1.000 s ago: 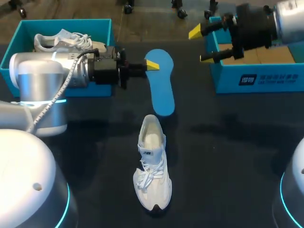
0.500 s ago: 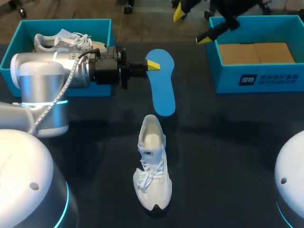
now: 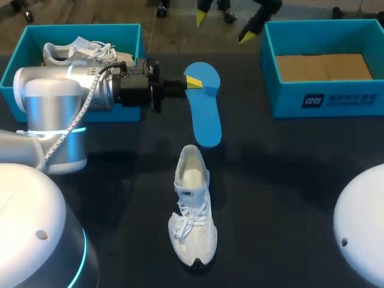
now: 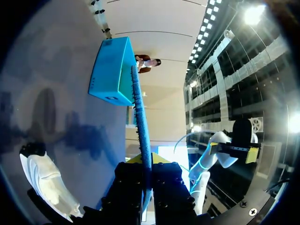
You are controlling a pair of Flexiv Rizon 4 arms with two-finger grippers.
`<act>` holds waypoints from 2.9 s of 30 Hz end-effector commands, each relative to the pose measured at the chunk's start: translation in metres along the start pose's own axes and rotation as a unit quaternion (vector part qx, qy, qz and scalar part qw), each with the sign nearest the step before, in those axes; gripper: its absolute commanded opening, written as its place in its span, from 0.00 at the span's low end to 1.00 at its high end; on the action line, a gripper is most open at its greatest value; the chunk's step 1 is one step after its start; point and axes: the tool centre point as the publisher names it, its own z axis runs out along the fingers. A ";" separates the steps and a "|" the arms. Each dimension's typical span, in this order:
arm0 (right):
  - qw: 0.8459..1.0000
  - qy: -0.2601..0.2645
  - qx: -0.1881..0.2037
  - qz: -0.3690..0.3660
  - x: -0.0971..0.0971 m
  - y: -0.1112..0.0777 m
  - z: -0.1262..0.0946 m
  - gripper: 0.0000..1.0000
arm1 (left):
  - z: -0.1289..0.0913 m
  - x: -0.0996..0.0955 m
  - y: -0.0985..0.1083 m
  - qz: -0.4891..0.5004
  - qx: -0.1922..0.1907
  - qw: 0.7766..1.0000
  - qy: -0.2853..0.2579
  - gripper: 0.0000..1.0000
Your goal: Take the shoe out of the shoebox, open the shoe tongue, remove and reinsert the insole, then place the shoe into the shoebox
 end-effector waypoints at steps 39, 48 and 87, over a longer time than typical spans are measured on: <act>0.978 0.201 -0.037 0.047 -0.038 0.005 0.019 1.00 | -0.001 0.000 0.000 0.000 0.000 1.000 -0.001 0.00; 0.953 0.298 -0.027 0.045 -0.049 0.008 0.028 1.00 | -0.001 0.000 0.000 0.000 0.000 1.000 -0.001 0.00; 0.889 0.455 -0.022 0.050 -0.079 0.008 0.068 1.00 | -0.006 0.006 -0.003 0.183 0.008 0.981 0.057 0.00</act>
